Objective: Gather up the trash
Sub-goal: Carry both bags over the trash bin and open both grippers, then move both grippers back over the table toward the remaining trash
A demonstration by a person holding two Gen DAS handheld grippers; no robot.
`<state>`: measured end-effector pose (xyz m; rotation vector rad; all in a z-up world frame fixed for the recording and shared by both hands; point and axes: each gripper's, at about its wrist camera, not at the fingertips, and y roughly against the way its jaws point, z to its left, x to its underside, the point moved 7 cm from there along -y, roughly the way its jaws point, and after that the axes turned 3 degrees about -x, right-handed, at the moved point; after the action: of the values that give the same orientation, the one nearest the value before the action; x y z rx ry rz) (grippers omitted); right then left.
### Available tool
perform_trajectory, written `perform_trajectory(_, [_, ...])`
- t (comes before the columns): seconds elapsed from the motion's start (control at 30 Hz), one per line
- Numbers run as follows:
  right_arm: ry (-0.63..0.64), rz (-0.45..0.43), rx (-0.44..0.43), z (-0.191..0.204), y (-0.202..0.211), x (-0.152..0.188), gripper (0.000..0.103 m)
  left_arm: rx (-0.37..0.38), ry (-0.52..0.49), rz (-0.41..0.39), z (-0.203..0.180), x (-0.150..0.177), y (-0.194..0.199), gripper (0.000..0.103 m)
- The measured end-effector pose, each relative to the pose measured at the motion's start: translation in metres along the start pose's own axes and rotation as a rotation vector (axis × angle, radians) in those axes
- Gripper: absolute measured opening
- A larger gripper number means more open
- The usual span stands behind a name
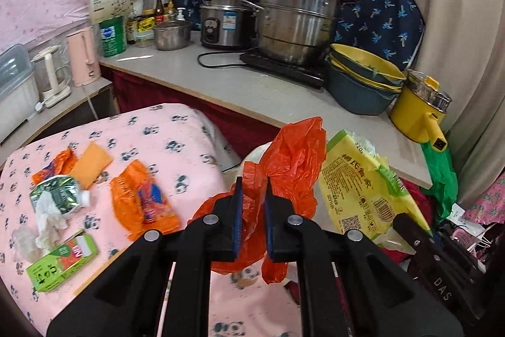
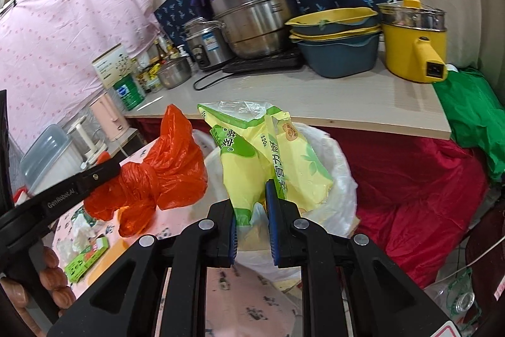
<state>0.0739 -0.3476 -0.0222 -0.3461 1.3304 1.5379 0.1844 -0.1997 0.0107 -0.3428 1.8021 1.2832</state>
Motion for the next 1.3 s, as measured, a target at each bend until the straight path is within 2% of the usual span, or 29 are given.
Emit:
perform_trajectory(0.17, [-0.034,0.004,0.026,-0.024,-0.005,-0.001,0.015,0.042,-0.019,0.023,-0.025,-0.004,-0.02,0.011])
perform_trajectory(0.47, [-0.052,0.027,0.027,-0.032,-0.02,0.003,0.015,0.033,-0.029,0.077,-0.037,0.004,-0.06,0.014])
perform_trajectory(0.5, [-0.053,0.03,0.026,-0.032,-0.022,0.003,0.015,0.027,-0.026,0.079,-0.035,0.005,-0.062,0.018])
perform_trajectory(0.57, [-0.052,0.035,0.022,-0.03,-0.027,0.002,0.016,0.012,-0.024,0.078,-0.032,0.007,-0.064,0.033])
perform_trajectory(0.63, [-0.048,0.04,0.018,-0.027,-0.032,0.002,0.018,-0.009,-0.019,0.067,-0.029,0.007,-0.063,0.059])
perform_trajectory(0.73, [-0.046,0.041,0.011,-0.022,-0.037,0.002,0.023,-0.047,-0.041,0.034,-0.025,0.005,-0.059,0.068])
perform_trajectory(0.9, [-0.051,0.04,-0.012,-0.011,-0.042,0.001,0.028,-0.071,-0.052,0.026,-0.016,0.004,-0.054,0.07])
perform_trajectory(1.3, [-0.015,0.016,-0.024,0.01,-0.028,-0.001,0.03,-0.09,-0.006,0.023,0.007,0.008,-0.037,0.071])
